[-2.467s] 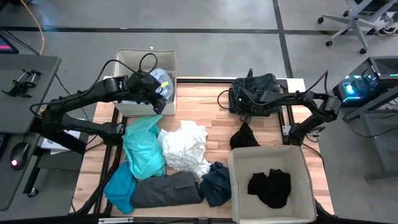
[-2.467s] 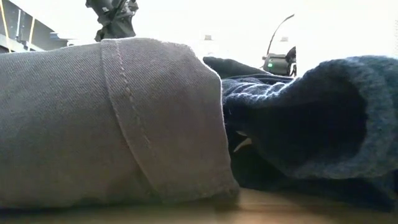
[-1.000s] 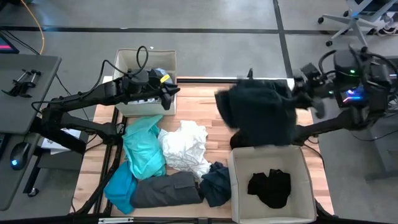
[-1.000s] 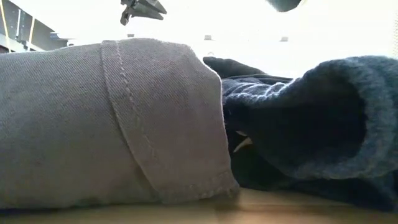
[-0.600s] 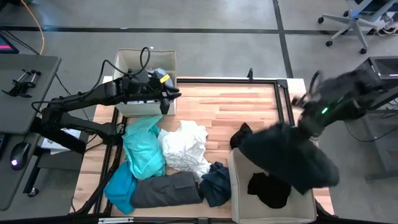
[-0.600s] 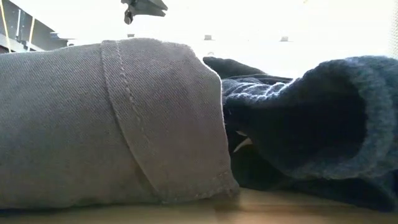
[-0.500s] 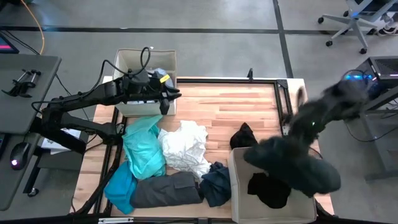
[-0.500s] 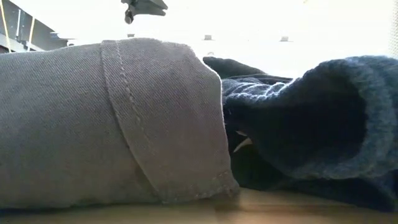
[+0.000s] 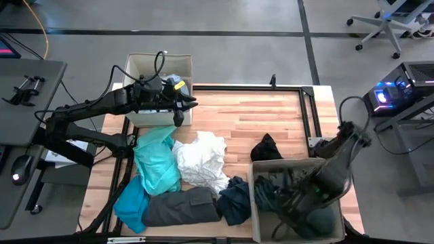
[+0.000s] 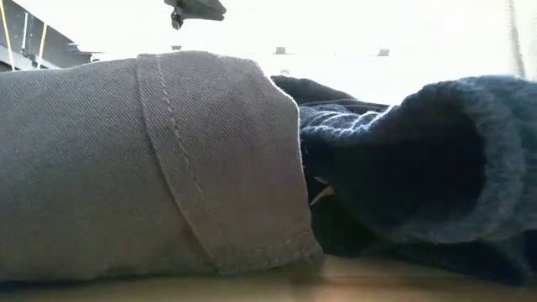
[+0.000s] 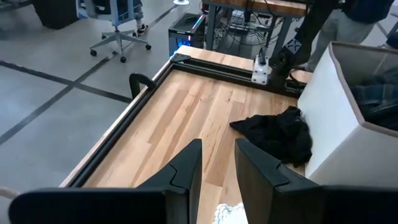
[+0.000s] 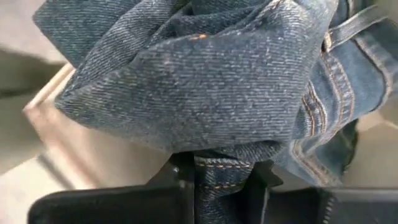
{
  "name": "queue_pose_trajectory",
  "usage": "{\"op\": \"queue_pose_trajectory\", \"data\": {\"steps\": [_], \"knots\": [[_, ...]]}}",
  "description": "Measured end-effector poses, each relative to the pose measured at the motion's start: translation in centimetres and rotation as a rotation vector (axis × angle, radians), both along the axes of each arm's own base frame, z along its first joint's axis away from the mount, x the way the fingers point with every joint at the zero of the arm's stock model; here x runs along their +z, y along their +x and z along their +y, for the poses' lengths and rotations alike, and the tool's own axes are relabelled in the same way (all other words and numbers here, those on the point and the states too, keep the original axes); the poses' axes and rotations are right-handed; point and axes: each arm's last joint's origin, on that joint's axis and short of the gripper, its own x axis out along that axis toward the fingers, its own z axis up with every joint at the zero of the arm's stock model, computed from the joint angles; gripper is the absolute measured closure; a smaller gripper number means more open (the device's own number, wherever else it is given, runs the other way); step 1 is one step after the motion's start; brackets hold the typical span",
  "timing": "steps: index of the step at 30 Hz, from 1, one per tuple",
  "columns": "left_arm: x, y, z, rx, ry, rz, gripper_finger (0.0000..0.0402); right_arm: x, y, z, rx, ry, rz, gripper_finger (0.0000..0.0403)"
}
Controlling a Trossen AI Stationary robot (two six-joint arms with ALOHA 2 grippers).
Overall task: Sort clothes
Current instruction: Put the blue pants into the bottom laundry organizer
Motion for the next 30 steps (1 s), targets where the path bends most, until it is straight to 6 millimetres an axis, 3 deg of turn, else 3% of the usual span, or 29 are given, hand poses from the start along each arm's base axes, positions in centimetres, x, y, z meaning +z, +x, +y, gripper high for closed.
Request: {"op": "queue_pose_trajectory", "data": {"steps": [5, 13, 17, 21, 24, 30], "knots": [[0.0, 0.0, -0.1, -0.029, 0.008, 0.003, 0.0326, -2.6, 1.8, 1.3, 0.062, -0.152, -0.017, 0.0357], [0.0, 0.0, -0.2, -0.065, -0.025, -0.007, 0.0326, -10.1, 5.8, 4.0, 0.280, -0.243, 0.199, 0.0357], [0.0, 0.1, -0.3, -0.095, -0.042, -0.012, 0.0326, -11.9, 6.5, 4.5, 0.303, -0.205, 0.282, 0.0300], [0.0, 0.1, -0.3, -0.093, -0.057, -0.016, 0.0326, -10.7, 6.4, 3.8, 0.237, -0.103, 0.322, 0.0214], [0.0, 0.1, -0.3, -0.090, -0.068, -0.018, 0.0326, -7.2, 5.5, 2.6, 0.189, 0.021, 0.283, 0.0164], [0.0, 0.1, -0.4, -0.089, -0.084, -0.022, 0.0326, -0.6, 2.3, -0.4, 0.014, 0.107, 0.110, 0.0144]]}}
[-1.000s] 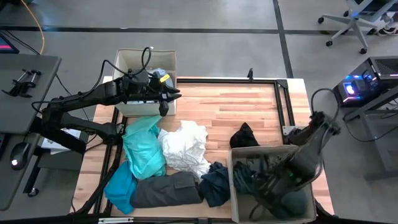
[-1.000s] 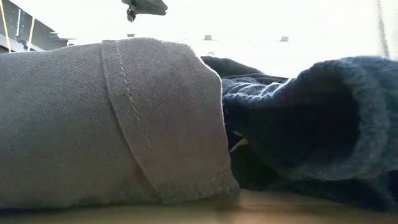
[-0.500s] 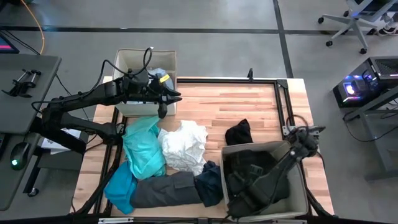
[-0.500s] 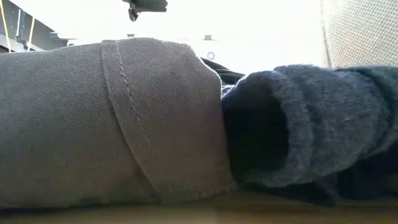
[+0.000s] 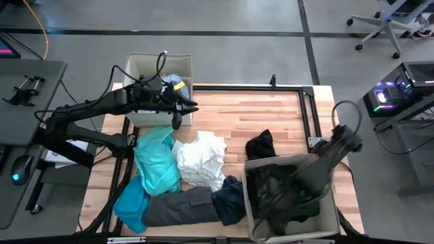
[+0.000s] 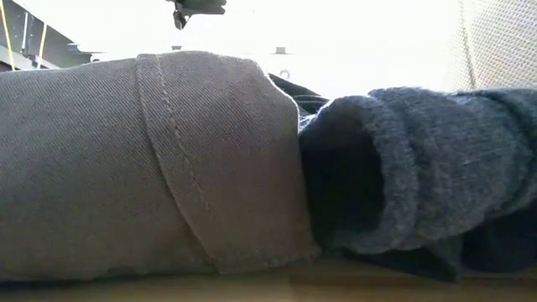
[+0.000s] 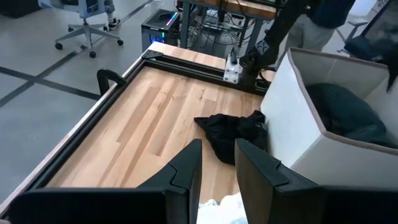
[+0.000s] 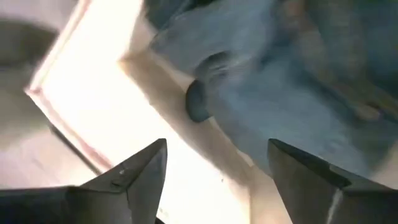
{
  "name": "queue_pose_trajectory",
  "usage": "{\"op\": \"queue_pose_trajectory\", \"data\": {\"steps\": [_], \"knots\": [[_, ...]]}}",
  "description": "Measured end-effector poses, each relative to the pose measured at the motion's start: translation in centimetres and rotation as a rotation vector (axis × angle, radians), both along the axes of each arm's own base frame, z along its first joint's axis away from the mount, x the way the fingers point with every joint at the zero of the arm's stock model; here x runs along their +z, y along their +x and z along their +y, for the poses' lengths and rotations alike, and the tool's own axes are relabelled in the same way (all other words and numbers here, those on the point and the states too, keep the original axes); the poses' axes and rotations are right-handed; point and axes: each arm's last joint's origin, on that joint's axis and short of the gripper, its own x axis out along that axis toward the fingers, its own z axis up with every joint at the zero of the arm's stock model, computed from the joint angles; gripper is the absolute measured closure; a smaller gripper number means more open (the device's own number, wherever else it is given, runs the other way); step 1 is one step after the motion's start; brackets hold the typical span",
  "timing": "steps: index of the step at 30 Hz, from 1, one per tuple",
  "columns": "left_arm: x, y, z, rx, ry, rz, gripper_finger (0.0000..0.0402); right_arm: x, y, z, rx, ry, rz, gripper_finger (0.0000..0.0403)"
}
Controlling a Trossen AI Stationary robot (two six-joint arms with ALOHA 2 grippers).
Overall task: Sort clothes
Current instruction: Put the blue pants into the bottom laundry organizer
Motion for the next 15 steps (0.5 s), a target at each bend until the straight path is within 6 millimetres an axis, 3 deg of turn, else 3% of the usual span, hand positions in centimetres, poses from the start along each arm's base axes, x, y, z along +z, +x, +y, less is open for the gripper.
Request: {"op": "queue_pose_trajectory", "data": {"steps": [3, 5, 11, 15], "knots": [[0.0, 0.0, -0.2, -0.007, 0.000, 0.000, 0.0326, 0.7, -1.3, -1.5, -0.061, -0.054, -0.061, 0.0163], [0.0, 0.1, -0.3, -0.012, -0.001, 0.001, 0.0326, -0.8, -1.6, -2.1, -0.072, -0.092, -0.045, 0.0185], [0.0, 0.1, -0.5, -0.020, -0.007, 0.001, 0.0326, -9.7, -1.7, -2.1, -0.068, 0.021, -0.060, 0.0271], [0.0, 0.1, -0.5, -0.009, -0.033, -0.003, 0.0326, -15.9, -1.8, -2.1, -0.115, 0.112, -0.071, 0.0307]]}}
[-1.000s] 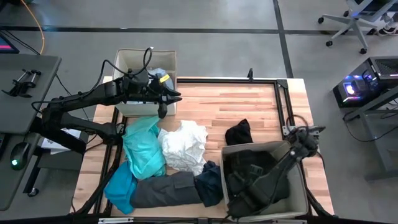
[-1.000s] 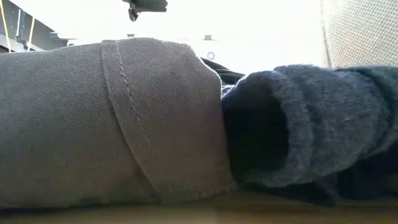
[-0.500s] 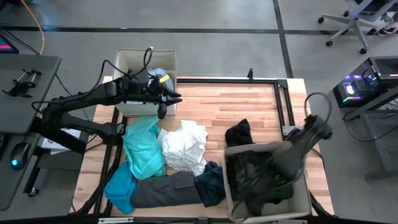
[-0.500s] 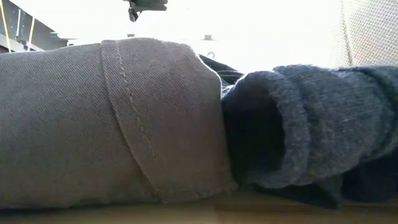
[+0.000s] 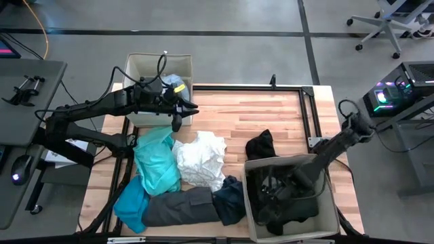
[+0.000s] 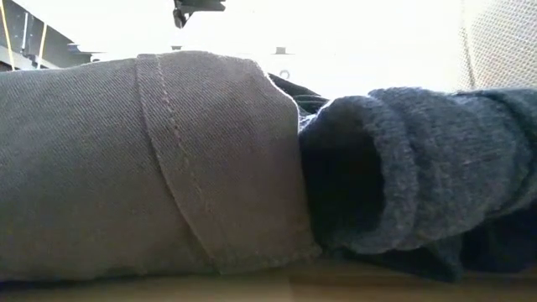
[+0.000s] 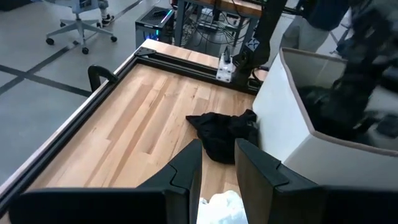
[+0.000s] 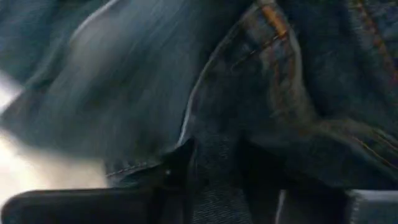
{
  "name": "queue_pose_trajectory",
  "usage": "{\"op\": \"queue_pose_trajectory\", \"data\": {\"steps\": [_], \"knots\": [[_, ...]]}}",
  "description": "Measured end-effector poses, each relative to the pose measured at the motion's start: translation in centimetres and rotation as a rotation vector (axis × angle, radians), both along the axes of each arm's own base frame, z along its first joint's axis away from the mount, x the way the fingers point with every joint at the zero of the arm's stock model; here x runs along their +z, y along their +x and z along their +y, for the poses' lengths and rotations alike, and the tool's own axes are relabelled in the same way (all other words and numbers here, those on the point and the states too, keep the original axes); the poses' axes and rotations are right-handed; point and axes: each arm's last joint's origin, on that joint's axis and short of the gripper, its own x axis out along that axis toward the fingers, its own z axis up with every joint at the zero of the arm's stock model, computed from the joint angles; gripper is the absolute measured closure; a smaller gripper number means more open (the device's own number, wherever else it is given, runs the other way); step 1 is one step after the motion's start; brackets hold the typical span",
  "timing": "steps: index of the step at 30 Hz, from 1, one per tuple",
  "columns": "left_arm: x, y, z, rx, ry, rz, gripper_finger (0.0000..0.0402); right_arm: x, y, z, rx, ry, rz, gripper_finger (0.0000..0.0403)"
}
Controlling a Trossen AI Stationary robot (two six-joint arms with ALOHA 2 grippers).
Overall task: Sort clothes
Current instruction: Put the blue pants into the bottom laundry organizer, then put the white shirt into the top laundry organizer
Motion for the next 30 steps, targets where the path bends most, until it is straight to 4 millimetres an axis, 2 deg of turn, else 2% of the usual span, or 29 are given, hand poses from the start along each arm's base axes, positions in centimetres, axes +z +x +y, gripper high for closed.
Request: {"op": "queue_pose_trajectory", "data": {"steps": [3, 5, 8, 10, 13, 16, 22, 26, 30], "knots": [[0.0, 0.0, 0.0, 0.016, -0.015, -0.002, 0.0326, -3.6, -0.7, -0.4, -0.070, 0.063, 0.054, 0.0315], [0.0, 0.0, 0.1, 0.033, -0.030, -0.004, 0.0326, -5.0, -1.3, -0.7, -0.112, 0.108, 0.085, 0.0315], [0.0, 0.0, 0.1, 0.068, -0.034, -0.004, 0.0326, -5.7, -1.7, -0.7, -0.130, 0.158, 0.100, 0.0315], [0.0, 0.0, 0.2, 0.093, -0.029, -0.002, 0.0326, -5.0, -1.7, -0.6, -0.106, 0.171, 0.092, 0.0315], [0.0, -0.1, 0.3, 0.126, -0.043, -0.005, 0.0326, -2.9, -1.9, -0.9, -0.095, 0.166, 0.084, 0.0315], [0.0, -0.1, 0.3, 0.143, -0.051, -0.007, 0.0326, 0.4, -2.4, -1.4, -0.101, 0.181, 0.041, 0.0304], [-0.3, 0.3, 0.4, 0.170, -0.088, -0.002, 0.0326, 7.4, -4.6, -3.8, -0.126, 0.131, -0.116, 0.0224], [-0.7, 0.8, 0.5, 0.187, -0.129, 0.008, 0.0326, 11.9, -5.6, -5.9, -0.148, 0.091, -0.341, 0.0168], [-1.4, 1.5, 0.2, 0.167, -0.134, 0.048, 0.0326, 15.9, -5.6, -8.3, -0.156, -0.054, -0.670, 0.0147]]}}
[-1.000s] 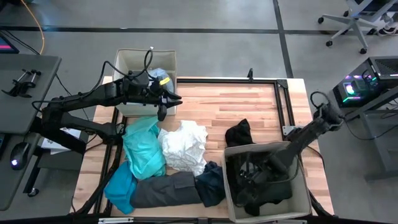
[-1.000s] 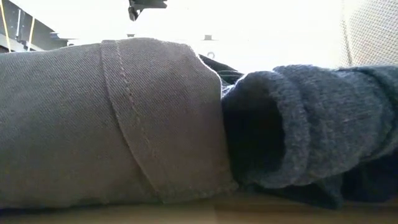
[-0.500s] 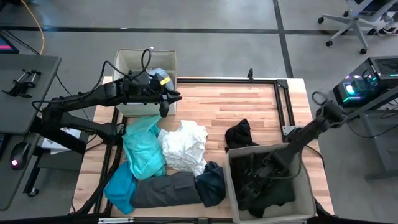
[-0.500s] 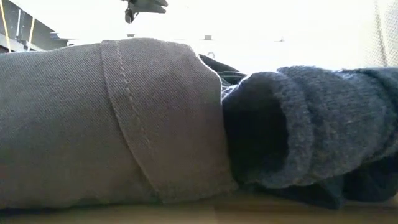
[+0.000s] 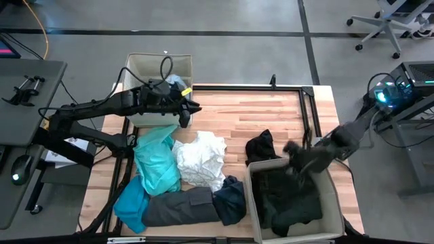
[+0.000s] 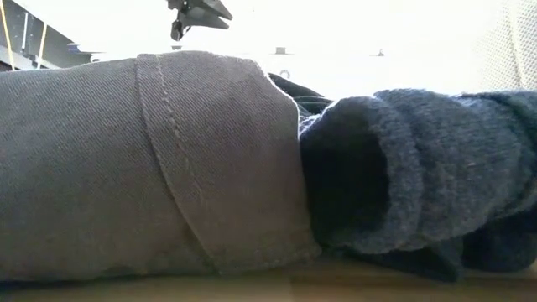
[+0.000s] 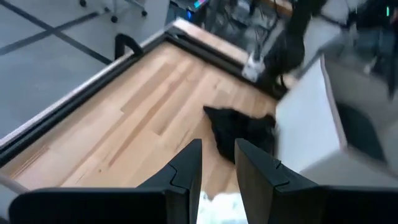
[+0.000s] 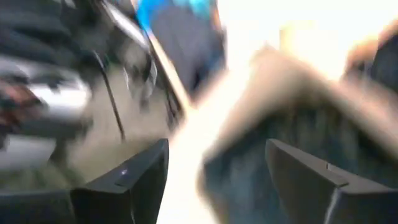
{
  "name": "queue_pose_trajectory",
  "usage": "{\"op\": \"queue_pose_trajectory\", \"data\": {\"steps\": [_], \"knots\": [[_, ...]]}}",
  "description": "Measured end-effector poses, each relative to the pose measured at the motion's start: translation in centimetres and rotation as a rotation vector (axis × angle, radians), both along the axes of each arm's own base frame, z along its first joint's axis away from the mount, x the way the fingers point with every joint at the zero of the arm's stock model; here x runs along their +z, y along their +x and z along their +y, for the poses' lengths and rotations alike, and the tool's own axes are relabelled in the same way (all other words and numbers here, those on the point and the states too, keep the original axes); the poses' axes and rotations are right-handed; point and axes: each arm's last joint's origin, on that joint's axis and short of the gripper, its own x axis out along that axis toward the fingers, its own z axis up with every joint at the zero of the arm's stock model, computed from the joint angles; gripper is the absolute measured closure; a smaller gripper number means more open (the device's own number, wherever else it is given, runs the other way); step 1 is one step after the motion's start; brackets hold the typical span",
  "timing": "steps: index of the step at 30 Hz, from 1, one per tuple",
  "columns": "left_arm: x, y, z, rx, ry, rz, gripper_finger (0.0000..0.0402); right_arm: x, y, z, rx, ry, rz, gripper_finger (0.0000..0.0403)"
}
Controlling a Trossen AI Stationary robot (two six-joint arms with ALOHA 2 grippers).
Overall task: Sort clothes
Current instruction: Put the white shirt into the top laundry organizer
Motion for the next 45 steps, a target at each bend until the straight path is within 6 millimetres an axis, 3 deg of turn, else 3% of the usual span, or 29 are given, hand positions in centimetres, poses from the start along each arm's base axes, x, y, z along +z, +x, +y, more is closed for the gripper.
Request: {"op": "queue_pose_trajectory", "data": {"steps": [6, 13, 19, 26, 32, 38, 45], "knots": [[-2.0, 0.3, -2.5, -0.185, 0.042, 0.207, 0.0326, 4.2, 1.1, -3.6, -0.176, -0.311, -0.251, 0.0147], [-4.7, 0.0, -5.6, -0.273, -0.114, 0.466, 0.0326, 5.8, 4.0, -7.0, -0.429, -0.468, -0.360, 0.0147], [-7.3, 1.9, -6.9, -0.263, -0.185, 0.530, 0.0297, 5.2, 7.4, -8.8, -0.432, -0.483, -0.379, 0.0147], [-9.1, 4.2, -8.1, -0.399, -0.164, 0.519, 0.0180, 3.1, 10.5, -8.9, -0.327, -0.307, -0.315, 0.0147], [-10.9, 5.3, -8.2, -0.465, -0.030, 0.584, 0.0095, 2.2, 11.4, -8.7, -0.237, -0.313, -0.280, 0.0147], [-12.8, 6.1, -9.2, -0.417, 0.210, 0.639, 0.0086, 2.7, 10.7, -9.2, -0.154, -0.350, -0.298, 0.0147], [-19.1, 6.3, -10.0, -0.271, 0.073, 0.603, 0.0085, 2.9, 9.6, -9.1, -0.084, -0.343, -0.272, 0.0147]]}}
